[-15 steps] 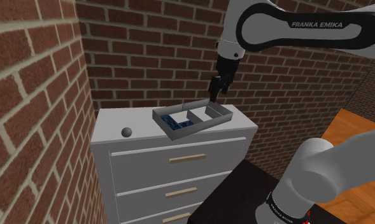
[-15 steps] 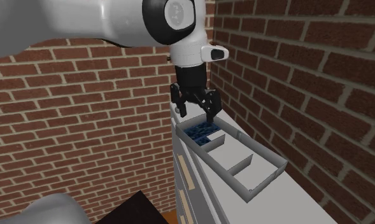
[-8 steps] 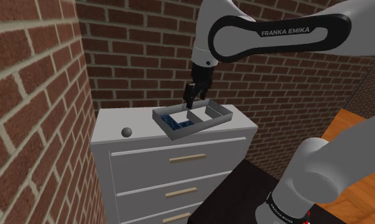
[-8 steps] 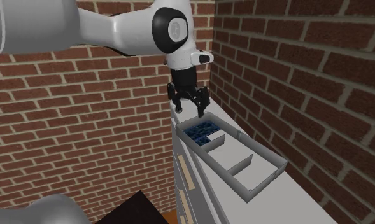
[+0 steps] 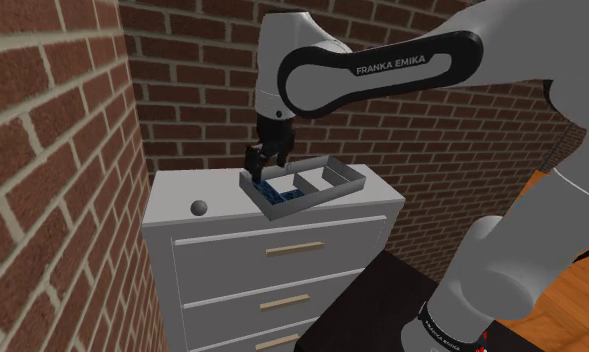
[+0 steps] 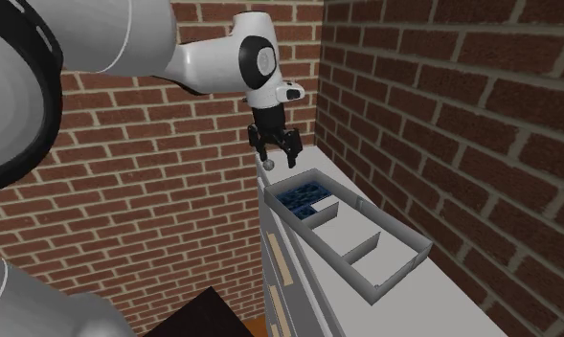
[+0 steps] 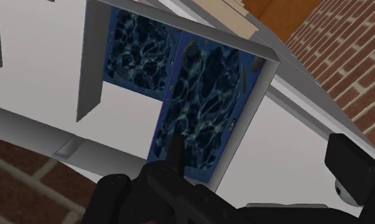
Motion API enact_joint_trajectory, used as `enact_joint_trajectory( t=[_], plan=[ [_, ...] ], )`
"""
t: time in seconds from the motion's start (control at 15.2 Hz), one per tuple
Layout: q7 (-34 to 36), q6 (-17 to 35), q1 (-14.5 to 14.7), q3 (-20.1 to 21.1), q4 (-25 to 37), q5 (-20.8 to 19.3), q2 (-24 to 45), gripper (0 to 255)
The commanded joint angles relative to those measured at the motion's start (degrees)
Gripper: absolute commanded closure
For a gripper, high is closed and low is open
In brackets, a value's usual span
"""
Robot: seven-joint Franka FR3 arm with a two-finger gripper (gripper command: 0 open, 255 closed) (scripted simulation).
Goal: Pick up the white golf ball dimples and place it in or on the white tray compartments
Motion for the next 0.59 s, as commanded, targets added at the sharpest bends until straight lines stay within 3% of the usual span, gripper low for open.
enact_joint_trajectory(
  t=[0.0, 0.53],
  plan=[
    [2.6, 1.4, 0.4, 1.7, 3.2, -1.6, 4.7, 0],
    [11.6, 2.8, 3.8, 5.8, 17.0, -9.4, 21.4, 0]
  ],
)
